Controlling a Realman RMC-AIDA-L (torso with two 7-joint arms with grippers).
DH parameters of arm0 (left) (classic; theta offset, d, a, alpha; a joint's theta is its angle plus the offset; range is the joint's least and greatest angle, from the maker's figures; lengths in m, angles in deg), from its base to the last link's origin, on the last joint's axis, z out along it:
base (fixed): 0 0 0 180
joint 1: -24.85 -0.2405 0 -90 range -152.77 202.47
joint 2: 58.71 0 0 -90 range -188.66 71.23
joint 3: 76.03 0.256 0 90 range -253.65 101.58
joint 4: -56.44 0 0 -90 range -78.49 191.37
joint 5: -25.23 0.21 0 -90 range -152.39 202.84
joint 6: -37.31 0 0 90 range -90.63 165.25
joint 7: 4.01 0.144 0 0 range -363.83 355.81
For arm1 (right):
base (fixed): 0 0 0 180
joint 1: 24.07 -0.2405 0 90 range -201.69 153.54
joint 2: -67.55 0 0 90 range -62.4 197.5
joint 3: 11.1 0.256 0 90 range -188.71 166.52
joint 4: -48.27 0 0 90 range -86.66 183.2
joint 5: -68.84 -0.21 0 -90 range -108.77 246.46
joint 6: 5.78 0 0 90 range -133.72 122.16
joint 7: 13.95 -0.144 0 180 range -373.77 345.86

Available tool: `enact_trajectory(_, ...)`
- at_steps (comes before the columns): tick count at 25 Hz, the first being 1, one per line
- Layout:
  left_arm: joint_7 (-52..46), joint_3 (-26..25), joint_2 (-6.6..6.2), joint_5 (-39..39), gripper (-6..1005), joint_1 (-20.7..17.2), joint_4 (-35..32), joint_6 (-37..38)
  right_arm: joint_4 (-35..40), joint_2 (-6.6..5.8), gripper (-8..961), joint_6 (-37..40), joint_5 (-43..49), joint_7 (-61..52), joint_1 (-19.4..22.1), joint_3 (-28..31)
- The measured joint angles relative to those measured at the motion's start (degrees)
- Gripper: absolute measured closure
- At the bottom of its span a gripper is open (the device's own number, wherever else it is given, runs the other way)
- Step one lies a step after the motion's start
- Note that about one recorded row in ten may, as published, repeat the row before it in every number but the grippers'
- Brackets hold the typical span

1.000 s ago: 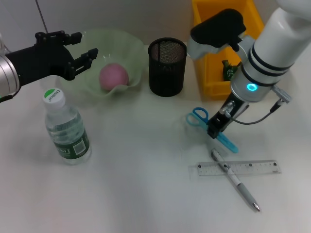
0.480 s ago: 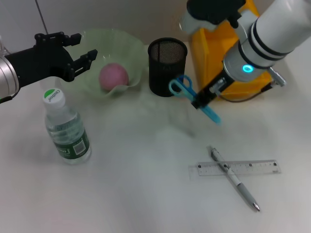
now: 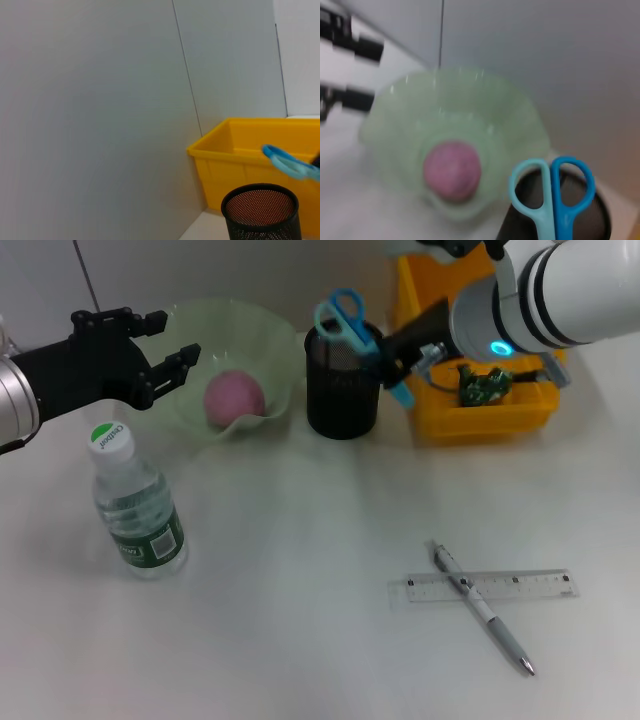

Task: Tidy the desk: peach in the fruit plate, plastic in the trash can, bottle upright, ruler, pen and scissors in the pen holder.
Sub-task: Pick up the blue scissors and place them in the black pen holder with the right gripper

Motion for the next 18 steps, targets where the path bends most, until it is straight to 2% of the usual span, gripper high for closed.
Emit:
enact_trajectory(10, 0.0, -0.01, 0.08, 0.0, 499, 0.01, -0.07, -0.16, -2.05, -0.01, 739, -13.05, 0.48, 0.96, 1.66, -1.45)
enact_trajectory(18, 0.0, 0.02, 0.06, 0.0, 500, 0.26, 0.03, -0.43, -8.73, -0.13, 738, -24.75, 0.54, 1.35, 1.81, -3.49)
